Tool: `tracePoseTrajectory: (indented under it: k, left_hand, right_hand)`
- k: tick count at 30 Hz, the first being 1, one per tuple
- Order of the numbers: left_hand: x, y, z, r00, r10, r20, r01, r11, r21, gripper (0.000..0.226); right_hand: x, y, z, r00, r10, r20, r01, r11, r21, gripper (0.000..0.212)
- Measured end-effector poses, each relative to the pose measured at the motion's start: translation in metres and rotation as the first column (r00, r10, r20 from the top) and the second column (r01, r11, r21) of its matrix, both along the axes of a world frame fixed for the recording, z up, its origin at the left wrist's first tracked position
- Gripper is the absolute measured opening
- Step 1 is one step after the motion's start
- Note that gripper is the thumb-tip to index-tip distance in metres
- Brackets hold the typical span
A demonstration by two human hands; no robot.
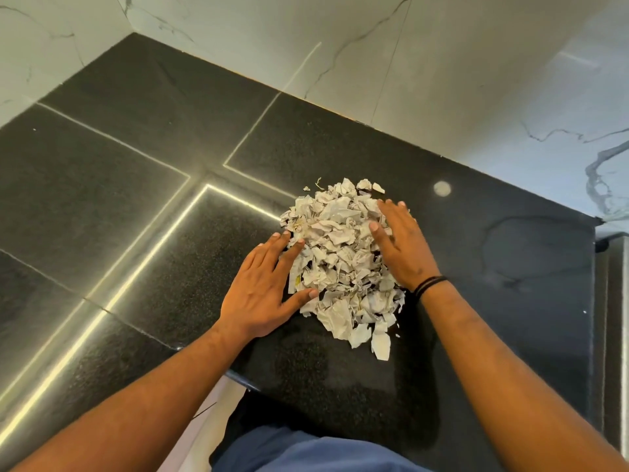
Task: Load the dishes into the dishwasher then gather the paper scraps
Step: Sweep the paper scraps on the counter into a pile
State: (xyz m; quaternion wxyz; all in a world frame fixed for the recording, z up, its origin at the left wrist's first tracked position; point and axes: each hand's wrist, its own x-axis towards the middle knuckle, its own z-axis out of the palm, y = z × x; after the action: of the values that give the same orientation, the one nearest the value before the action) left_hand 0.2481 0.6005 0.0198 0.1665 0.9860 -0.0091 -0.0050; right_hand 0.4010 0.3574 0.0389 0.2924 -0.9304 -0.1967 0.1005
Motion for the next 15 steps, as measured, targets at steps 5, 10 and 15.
tracePoseTrajectory:
  k: [5,10,15]
  left_hand:
    - [0.000,0.001,-0.001,1.000,-0.001,0.011,0.001,1.000,0.003,0.087]
    - [0.000,0.001,-0.003,1.000,-0.003,0.015,0.003,1.000,0.003,0.086]
    - [0.000,0.001,-0.004,1.000,-0.002,0.025,0.001,1.000,0.006,0.086]
  right_hand:
    - [-0.081,-0.008,0.000,0.968,-0.127,0.218,0.113,0.991,0.076,0.095]
    - [-0.132,-0.020,-0.010,0.932,0.093,0.350,-0.065,0.994,-0.093,0.123]
    - [-0.122,-0.012,-0.016,0.930,0.176,0.324,-0.087,0.958,-0.272,0.125]
